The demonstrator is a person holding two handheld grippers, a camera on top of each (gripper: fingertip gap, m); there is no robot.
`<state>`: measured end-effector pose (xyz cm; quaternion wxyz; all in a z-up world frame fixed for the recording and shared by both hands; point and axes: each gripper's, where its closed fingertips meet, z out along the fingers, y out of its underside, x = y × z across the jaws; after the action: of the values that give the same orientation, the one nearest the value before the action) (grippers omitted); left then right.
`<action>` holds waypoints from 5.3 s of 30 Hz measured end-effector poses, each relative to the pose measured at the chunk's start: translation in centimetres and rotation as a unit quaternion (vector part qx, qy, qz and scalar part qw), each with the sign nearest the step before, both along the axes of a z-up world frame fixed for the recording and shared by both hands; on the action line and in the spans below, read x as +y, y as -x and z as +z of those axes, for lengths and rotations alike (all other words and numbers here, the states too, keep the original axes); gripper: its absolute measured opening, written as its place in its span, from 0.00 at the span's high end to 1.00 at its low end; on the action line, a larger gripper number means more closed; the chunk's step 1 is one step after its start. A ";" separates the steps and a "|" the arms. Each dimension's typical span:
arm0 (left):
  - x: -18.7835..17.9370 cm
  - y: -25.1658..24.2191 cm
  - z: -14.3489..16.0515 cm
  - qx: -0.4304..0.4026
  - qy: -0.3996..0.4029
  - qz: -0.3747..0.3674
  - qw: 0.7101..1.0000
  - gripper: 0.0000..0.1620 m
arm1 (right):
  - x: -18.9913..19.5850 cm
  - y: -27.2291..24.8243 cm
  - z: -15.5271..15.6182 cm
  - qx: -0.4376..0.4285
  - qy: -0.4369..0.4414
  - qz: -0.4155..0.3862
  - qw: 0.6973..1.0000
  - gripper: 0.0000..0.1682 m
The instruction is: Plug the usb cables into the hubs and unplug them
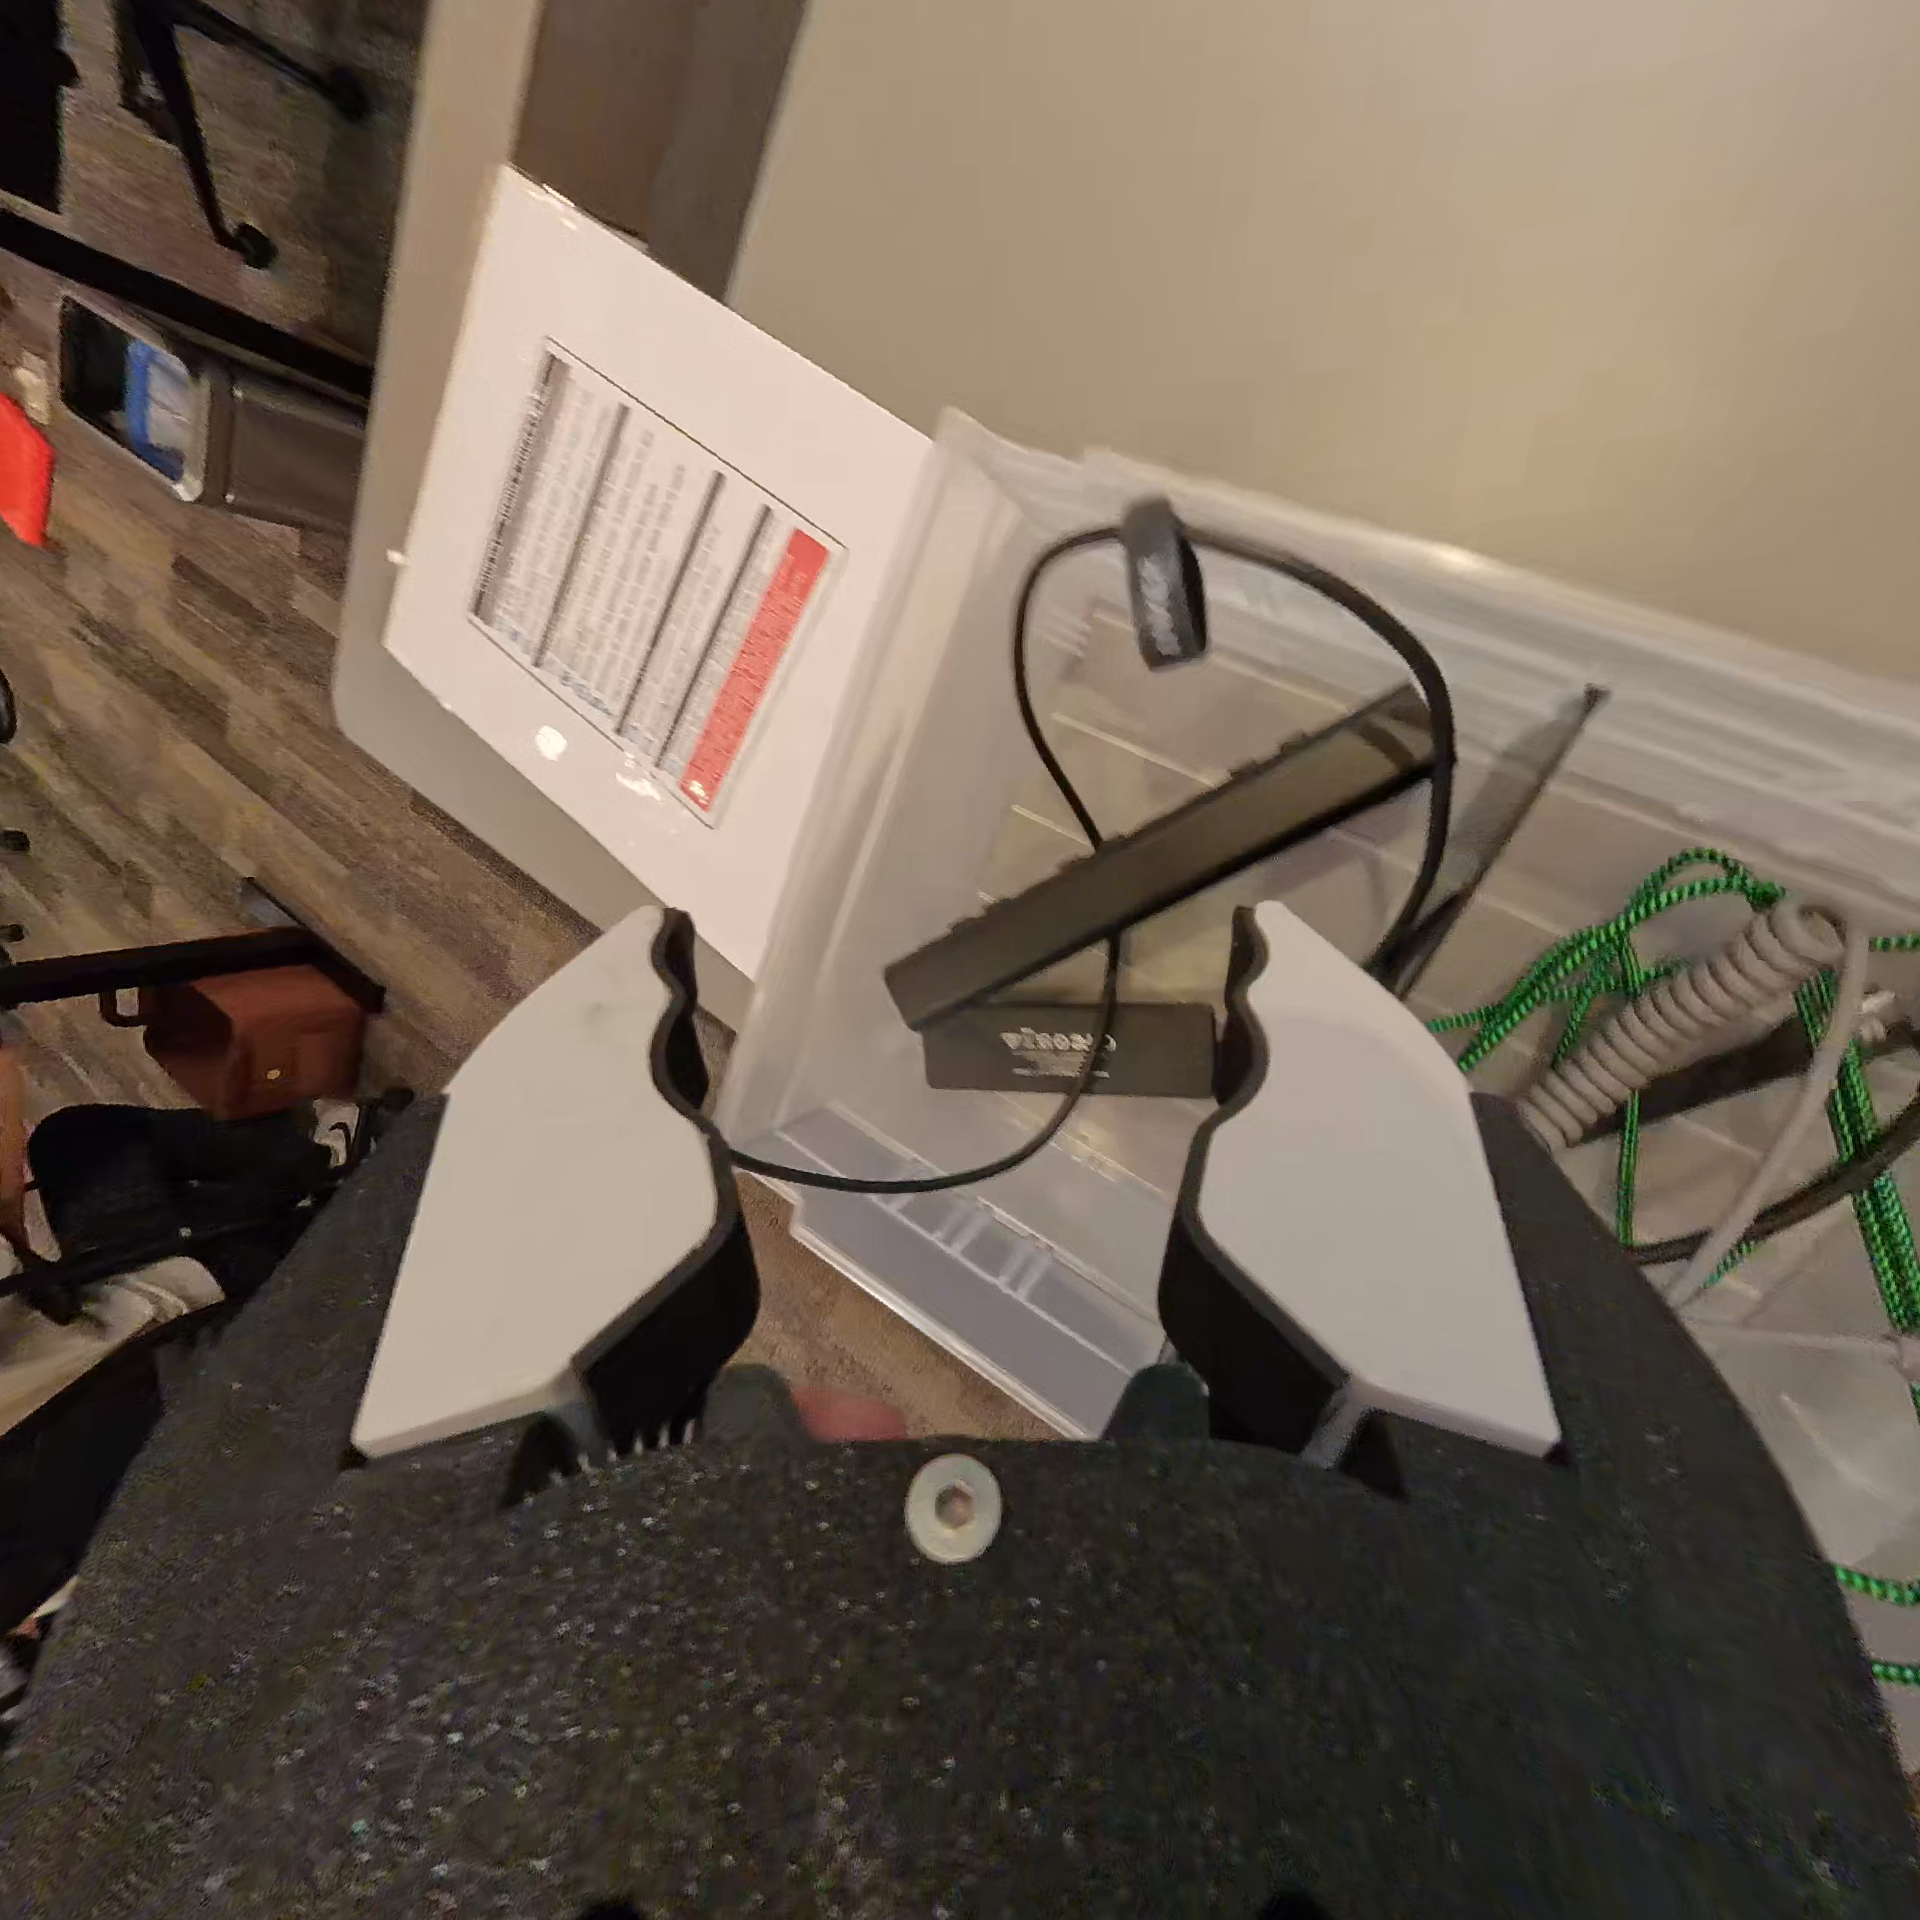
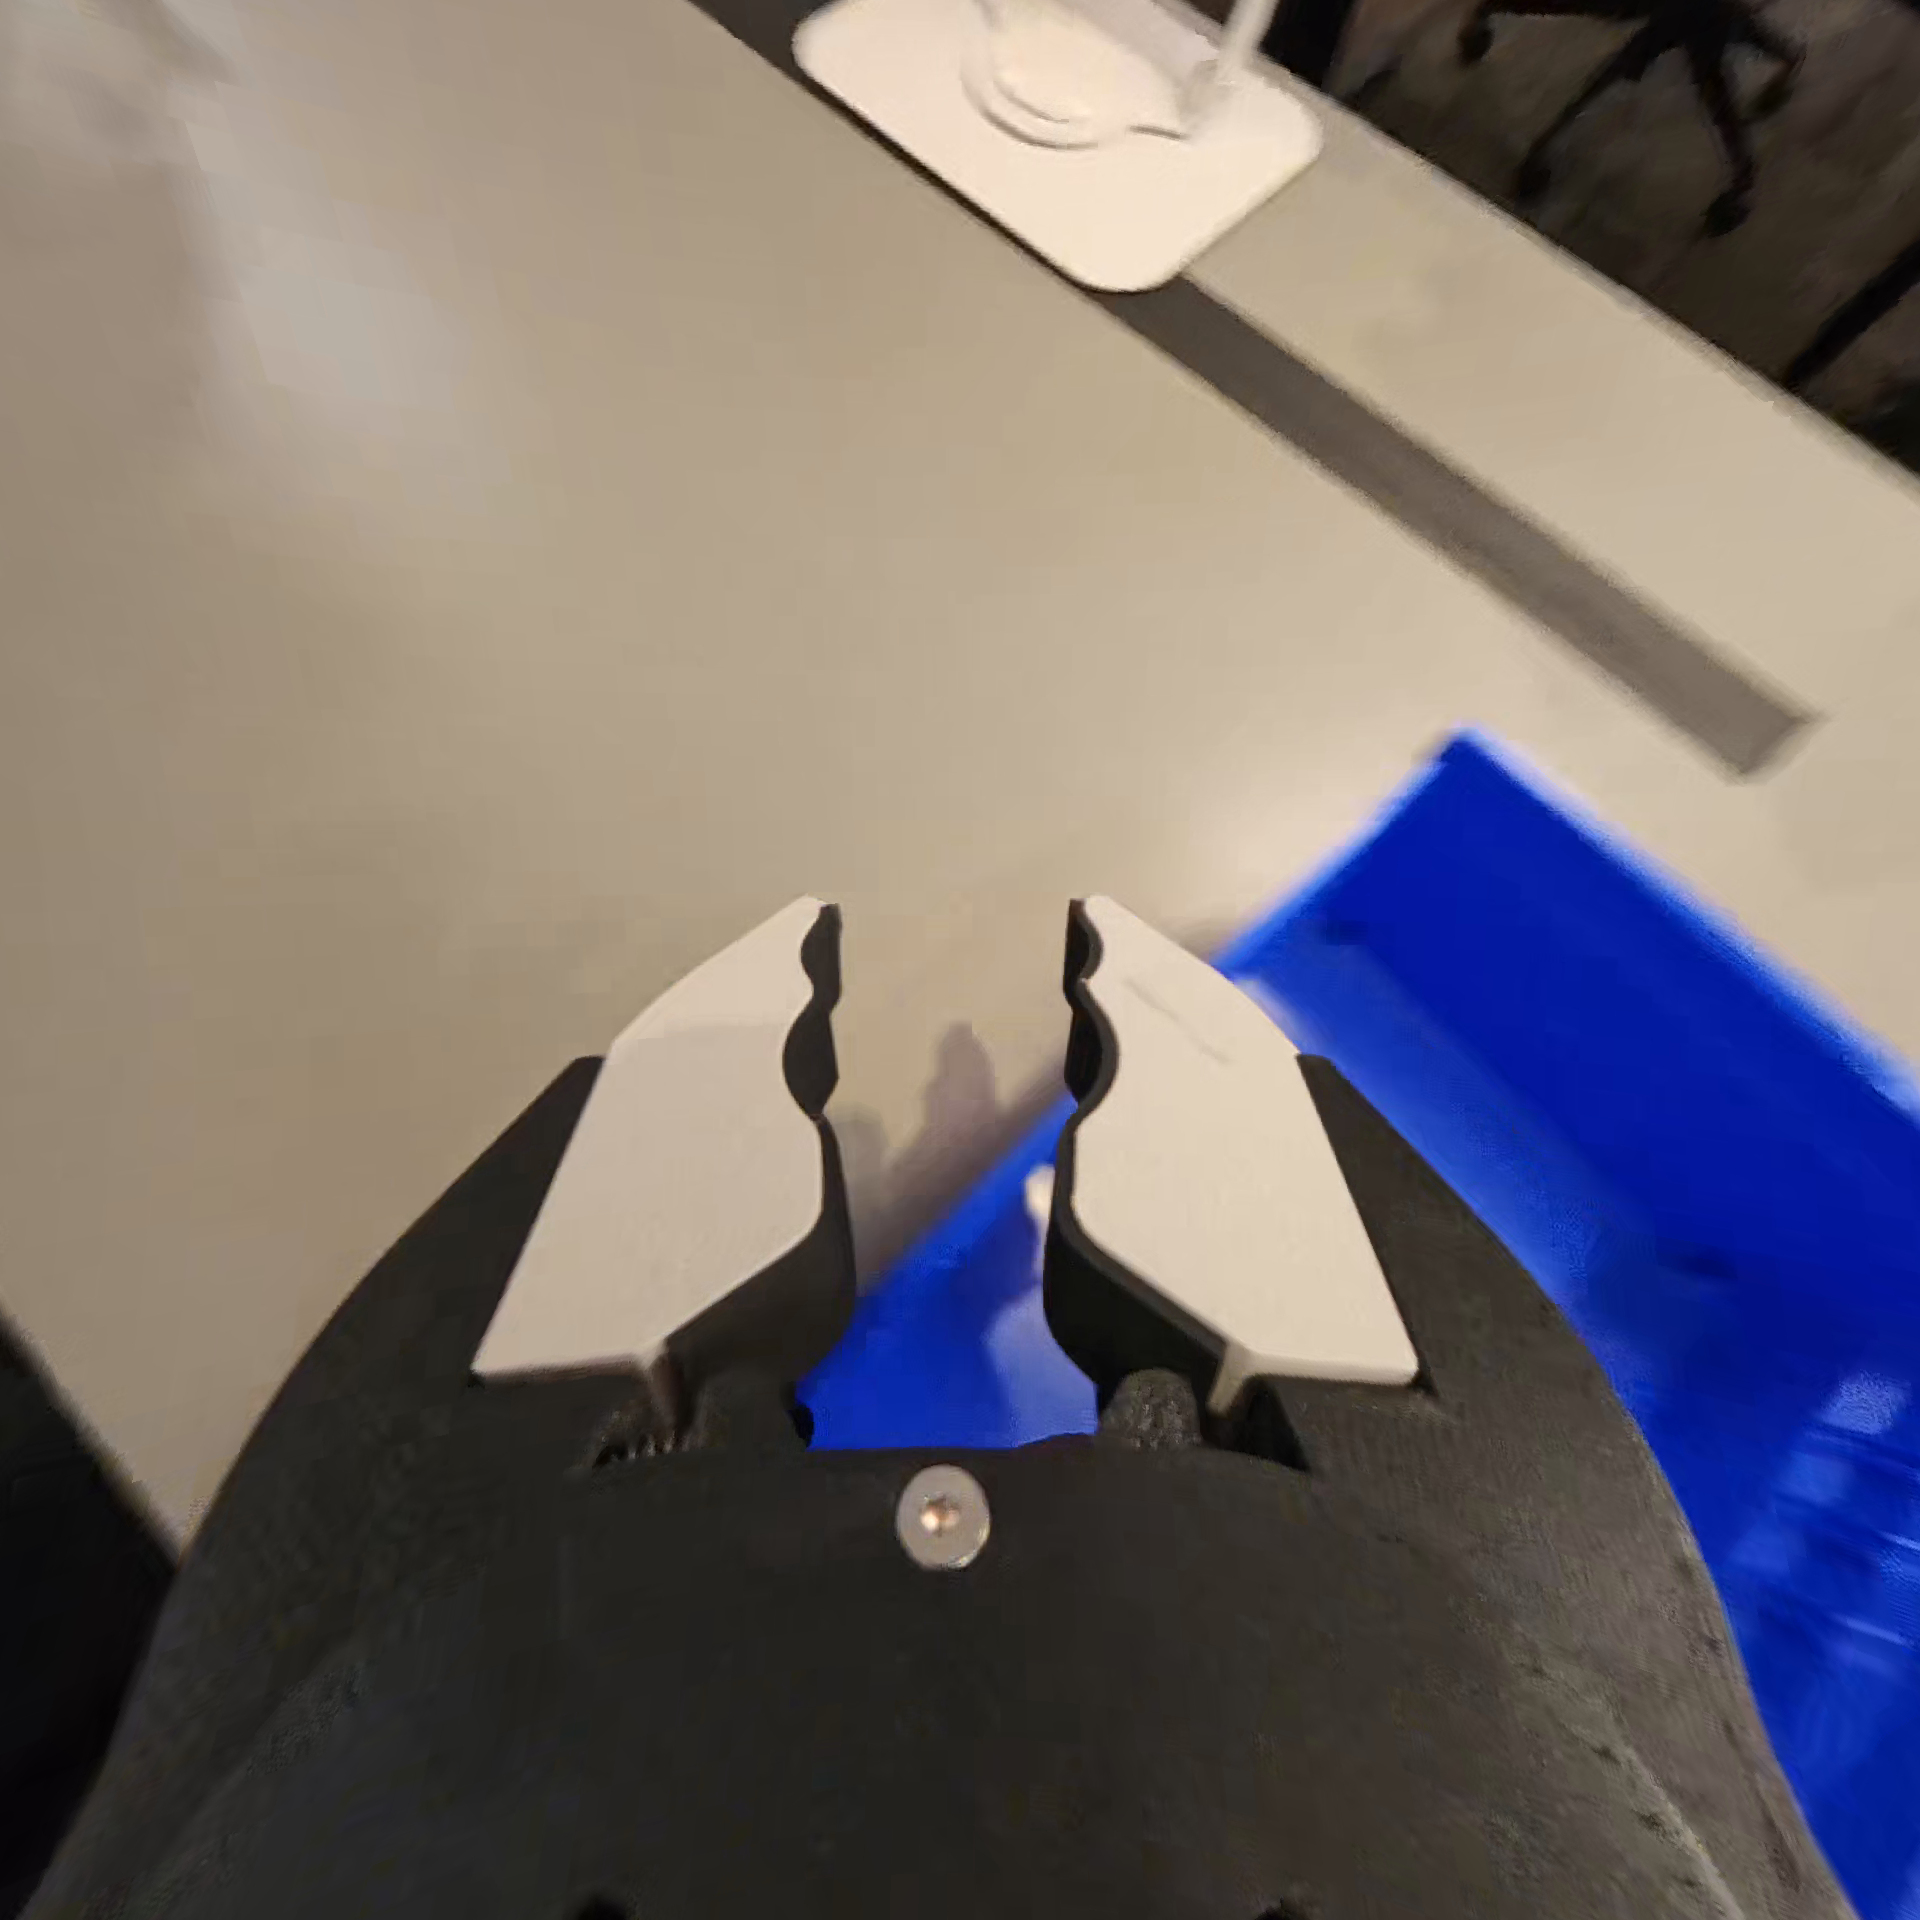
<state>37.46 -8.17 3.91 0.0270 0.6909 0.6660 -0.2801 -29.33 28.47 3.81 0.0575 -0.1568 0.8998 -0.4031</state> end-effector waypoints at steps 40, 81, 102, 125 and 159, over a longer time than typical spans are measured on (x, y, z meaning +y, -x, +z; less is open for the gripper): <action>-1.5 -2.1 -7.0 -0.282 0.017 -0.150 0.947 0.81 | -1.0 -17.3 -10.4 -0.157 -0.019 0.004 0.987 0.72; 23.4 47.4 -10.6 0.106 0.375 -0.352 0.851 0.82 | -7.0 -19.0 -12.4 -0.125 -0.044 0.055 0.990 0.59; 23.5 44.9 -6.8 0.413 -0.035 -0.276 0.867 0.47 | -5.4 -16.2 -13.7 -0.081 -0.064 0.068 0.992 0.64; 16.6 42.4 -2.3 0.630 -0.245 -0.008 0.737 0.88 | -8.2 -13.4 -7.2 -0.197 0.131 -0.007 0.972 0.69; 16.6 40.8 -1.8 0.610 -0.062 -0.030 0.789 0.74 | -18.5 -8.6 -5.3 -0.174 0.238 -0.111 0.949 0.77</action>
<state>-3.33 8.48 2.08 -0.4359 0.3959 0.5391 -0.6022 -20.74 9.98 -1.52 0.1292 0.0074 0.7651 -0.6307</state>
